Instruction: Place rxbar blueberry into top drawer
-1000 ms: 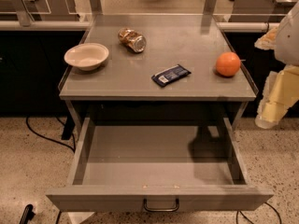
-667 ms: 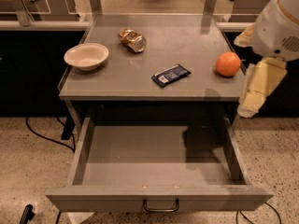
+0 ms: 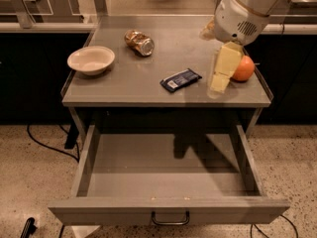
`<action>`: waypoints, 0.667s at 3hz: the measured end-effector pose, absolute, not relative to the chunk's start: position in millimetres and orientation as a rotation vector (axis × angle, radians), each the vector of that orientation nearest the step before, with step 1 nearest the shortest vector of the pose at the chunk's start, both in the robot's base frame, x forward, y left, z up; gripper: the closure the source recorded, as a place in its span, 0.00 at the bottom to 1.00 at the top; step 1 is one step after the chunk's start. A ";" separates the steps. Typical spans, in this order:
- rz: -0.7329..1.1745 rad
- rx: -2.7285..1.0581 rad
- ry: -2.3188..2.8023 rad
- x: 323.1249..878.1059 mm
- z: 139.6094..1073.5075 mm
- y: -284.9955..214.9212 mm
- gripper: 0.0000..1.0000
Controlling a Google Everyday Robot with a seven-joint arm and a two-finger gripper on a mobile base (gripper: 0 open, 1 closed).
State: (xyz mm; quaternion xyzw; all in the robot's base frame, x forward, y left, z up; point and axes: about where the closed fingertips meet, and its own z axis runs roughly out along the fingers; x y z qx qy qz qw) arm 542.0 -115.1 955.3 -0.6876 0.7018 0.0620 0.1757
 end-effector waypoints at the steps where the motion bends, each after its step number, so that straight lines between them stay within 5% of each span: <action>1: 0.174 -1.946 1.984 543.3 955.1 -113.7 0.00; 2: 0.156 -1.906 2.016 545.7 937.4 -123.0 0.00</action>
Offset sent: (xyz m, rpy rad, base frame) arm 0.0026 -0.0287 -0.0476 -0.0101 -0.0050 -0.1021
